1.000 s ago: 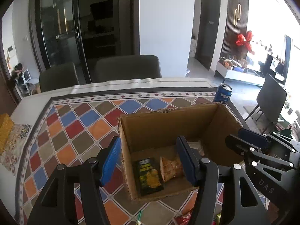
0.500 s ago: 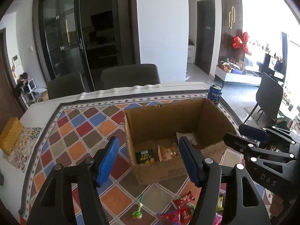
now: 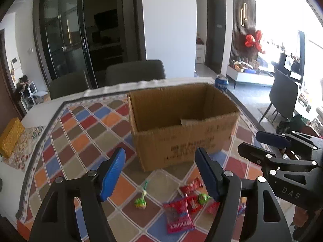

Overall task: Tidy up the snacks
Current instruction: 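Move both tools back toward the remaining snacks on the cloth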

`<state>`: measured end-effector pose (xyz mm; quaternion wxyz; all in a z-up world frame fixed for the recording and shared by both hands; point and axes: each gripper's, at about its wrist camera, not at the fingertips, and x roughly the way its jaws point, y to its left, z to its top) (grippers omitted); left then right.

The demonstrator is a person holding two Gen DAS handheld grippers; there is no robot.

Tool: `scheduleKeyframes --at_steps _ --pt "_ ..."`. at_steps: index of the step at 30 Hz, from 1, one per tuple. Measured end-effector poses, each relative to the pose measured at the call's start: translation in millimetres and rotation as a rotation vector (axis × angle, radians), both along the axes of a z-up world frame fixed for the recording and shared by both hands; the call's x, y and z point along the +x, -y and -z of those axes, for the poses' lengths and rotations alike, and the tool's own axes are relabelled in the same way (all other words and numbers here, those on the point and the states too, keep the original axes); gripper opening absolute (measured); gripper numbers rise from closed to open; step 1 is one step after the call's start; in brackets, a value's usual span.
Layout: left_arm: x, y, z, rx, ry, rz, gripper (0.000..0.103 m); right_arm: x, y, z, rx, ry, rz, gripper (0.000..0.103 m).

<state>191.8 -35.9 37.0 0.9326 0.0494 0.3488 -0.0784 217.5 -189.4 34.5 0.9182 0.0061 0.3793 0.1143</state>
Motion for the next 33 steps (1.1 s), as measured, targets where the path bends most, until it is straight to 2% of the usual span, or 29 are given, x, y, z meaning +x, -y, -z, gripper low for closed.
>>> scheduleKeyframes --at_steps 18,26,33 --pt "-28 -1 82 -0.034 -0.244 0.030 0.071 -32 -10 65 -0.061 -0.179 -0.058 0.049" --pt "-30 4 114 -0.046 -0.345 0.054 0.071 -41 -11 91 -0.072 -0.257 -0.075 0.049" --pt "-22 3 137 -0.048 -0.402 0.050 0.071 -42 -12 114 -0.098 -0.322 -0.088 0.049"
